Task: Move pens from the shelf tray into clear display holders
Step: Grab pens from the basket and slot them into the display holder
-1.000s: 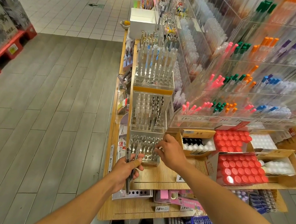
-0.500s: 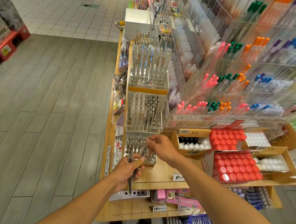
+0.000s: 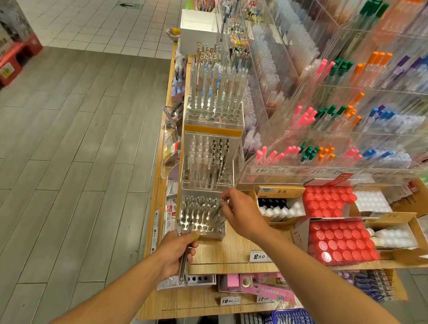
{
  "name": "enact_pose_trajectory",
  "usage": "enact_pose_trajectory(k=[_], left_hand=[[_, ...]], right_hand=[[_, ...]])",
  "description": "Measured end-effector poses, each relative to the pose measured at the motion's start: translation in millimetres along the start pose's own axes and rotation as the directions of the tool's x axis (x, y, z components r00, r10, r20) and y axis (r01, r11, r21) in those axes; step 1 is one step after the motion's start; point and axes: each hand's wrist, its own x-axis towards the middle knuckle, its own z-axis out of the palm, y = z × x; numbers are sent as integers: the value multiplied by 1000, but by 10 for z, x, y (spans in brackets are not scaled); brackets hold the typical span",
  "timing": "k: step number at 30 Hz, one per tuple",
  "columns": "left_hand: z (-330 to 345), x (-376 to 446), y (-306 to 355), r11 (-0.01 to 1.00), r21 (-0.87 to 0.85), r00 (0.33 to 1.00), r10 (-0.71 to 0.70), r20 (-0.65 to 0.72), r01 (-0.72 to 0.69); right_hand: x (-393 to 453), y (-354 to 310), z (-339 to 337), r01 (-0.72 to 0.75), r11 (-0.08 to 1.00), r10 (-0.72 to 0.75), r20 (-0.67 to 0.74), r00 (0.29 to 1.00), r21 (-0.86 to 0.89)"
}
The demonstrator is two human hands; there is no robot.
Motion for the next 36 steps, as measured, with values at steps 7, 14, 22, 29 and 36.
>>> enact_pose_trajectory(k=[7, 14, 22, 29, 36], left_hand=[[-36, -32, 45, 999, -20, 1000, 26, 10, -26], [-38, -9, 49, 999, -20, 999, 36, 0, -36], [-26, 20, 47, 999, 2, 999, 53, -3, -53], [-24, 13, 53, 995, 48, 996, 88, 18, -89], [14, -29, 77, 994, -12, 981, 113, 160, -112]], right_hand=[[-3, 20, 118, 78, 986, -74, 29, 997, -145], [-25, 33, 176, 182, 954, -189, -7, 982, -237], [-55, 20, 260, 165, 941, -174, -3, 985, -295], [-52, -72, 305, 65, 968, -70, -12, 997, -242], [-37, -222, 195, -328, 785, 116, 396, 911, 525]])
